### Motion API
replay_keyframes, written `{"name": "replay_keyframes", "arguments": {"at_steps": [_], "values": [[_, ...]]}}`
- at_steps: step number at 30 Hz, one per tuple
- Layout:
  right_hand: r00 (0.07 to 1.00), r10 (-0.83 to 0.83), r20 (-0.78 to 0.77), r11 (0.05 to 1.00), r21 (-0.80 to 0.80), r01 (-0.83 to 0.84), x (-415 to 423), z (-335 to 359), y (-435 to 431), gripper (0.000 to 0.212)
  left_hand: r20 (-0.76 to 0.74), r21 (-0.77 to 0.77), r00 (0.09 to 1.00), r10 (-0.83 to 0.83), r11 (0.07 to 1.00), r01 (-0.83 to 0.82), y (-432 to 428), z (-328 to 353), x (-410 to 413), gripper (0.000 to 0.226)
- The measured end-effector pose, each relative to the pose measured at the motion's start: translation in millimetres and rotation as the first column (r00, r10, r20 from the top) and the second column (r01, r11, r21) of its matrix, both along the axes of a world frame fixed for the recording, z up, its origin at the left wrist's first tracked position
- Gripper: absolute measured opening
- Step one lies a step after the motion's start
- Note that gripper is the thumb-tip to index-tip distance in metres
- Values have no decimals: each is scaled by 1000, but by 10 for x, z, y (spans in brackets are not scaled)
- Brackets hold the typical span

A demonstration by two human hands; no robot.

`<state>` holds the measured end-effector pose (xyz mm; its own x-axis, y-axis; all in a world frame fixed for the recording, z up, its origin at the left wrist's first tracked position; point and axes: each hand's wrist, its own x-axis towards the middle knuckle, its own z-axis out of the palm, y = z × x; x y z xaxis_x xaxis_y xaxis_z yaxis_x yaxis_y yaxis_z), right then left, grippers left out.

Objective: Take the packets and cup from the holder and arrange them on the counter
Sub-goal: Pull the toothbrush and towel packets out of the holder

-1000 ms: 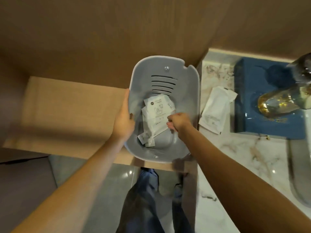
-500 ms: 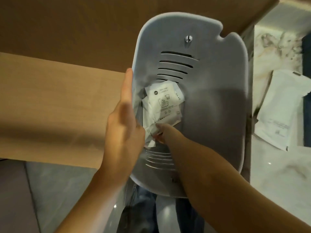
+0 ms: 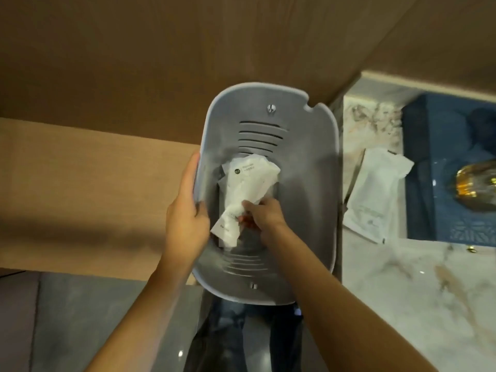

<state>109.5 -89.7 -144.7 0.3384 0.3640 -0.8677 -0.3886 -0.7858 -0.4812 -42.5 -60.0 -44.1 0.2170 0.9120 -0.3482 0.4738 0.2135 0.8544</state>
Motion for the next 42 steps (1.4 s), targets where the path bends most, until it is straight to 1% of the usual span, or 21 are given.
{"name": "replay_keyframes", "arguments": {"at_steps": [2,4,6,7,9,11,13,15,16,19,21,23,26,29,30,32,34,36,38,40,42], "values": [[990,138,27,979,145,-140,-44,602,-71,21,106,-70,992,68,996,-60,7,96,-12,65],[960,279,23,914,299,-273,-74,1148,-164,20,214,-110,967,134,987,-113,24,260,-3,49],[915,397,76,833,388,-394,-94,1525,-232,20,299,-158,944,137,983,-93,47,411,-6,46],[893,435,113,797,413,-441,-108,1652,-237,20,330,-191,936,125,980,-64,56,477,-15,47],[840,501,208,730,420,-539,-167,1770,-217,22,368,-249,923,117,968,-23,59,574,-27,40],[777,544,318,675,384,-630,-260,1771,-197,28,360,-279,921,151,959,-48,56,605,-47,28],[746,551,374,662,349,-664,-300,1706,-197,31,389,-292,900,196,953,-81,25,584,-90,28],[759,545,356,692,321,-647,-230,1595,-171,29,435,-335,861,263,935,-116,1,531,-143,29],[781,522,344,729,295,-617,-143,1502,-141,27,452,-360,836,312,921,-150,-10,493,-169,30],[888,345,305,881,222,-418,199,1058,14,21,456,-451,771,444,862,-230,-45,400,-242,30],[927,252,278,941,155,-302,376,664,146,17,432,-472,766,476,843,-257,-61,369,-283,27],[946,219,237,969,60,-239,440,241,271,16,423,-484,767,482,836,-259,-71,374,-294,23],[968,226,107,970,-110,-215,367,-346,381,11,429,-483,768,475,839,-250,-57,374,-304,21],[969,246,12,946,-222,-237,226,-886,271,26,441,-471,779,445,854,-222,-52,329,-349,23],[974,224,-44,942,-248,-228,160,-1019,202,24,447,-467,779,439,858,-216,-56,313,-364,25],[964,205,-167,923,-294,-247,13,-1254,63,9,445,-461,782,437,860,-218,-71,282,-379,26],[959,159,-233,929,-294,-226,-121,-1435,-18,7,437,-453,787,436,862,-226,-71,253,-391,24],[961,91,-261,956,-248,-157,-240,-1570,-24,10,440,-434,792,423,872,-225,-46,215,-402,24],[961,62,-271,967,-222,-125,-336,-1644,-38,12,431,-441,799,420,870,-220,-49,143,-392,23],[961,135,-243,960,-206,-187,-439,-1639,0,14,430,-448,794,431,865,-227,-47,160,-420,24],[960,222,-170,949,-188,-253,-472,-1642,37,11,414,-458,796,441,857,-237,-48,159,-415,26]]}}
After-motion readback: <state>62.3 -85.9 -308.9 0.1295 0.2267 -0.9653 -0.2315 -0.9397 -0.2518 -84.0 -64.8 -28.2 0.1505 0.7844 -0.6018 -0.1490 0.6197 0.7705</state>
